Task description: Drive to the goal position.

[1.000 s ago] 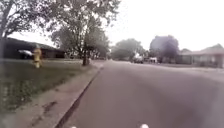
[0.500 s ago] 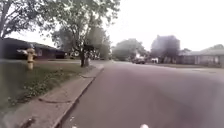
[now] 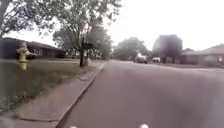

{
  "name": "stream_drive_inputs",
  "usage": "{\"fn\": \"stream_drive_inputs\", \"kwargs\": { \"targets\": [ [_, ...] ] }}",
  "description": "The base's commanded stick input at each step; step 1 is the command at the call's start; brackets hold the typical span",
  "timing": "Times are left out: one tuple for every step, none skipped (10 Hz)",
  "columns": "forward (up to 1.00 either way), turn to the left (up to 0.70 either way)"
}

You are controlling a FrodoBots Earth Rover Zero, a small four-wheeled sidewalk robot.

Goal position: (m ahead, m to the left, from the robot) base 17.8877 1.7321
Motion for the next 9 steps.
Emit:
{"fn": "stream_drive_inputs", "kwargs": {
  "targets": [
    [1.0, 0.0],
    [1.0, 0.0],
    [1.0, 0.0],
    [1.0, 0.0],
    [1.0, 0.0],
    [1.0, 0.0],
    [1.0, 0.06],
    [1.0, 0.16],
    [1.0, 0.0]
  ]
}}
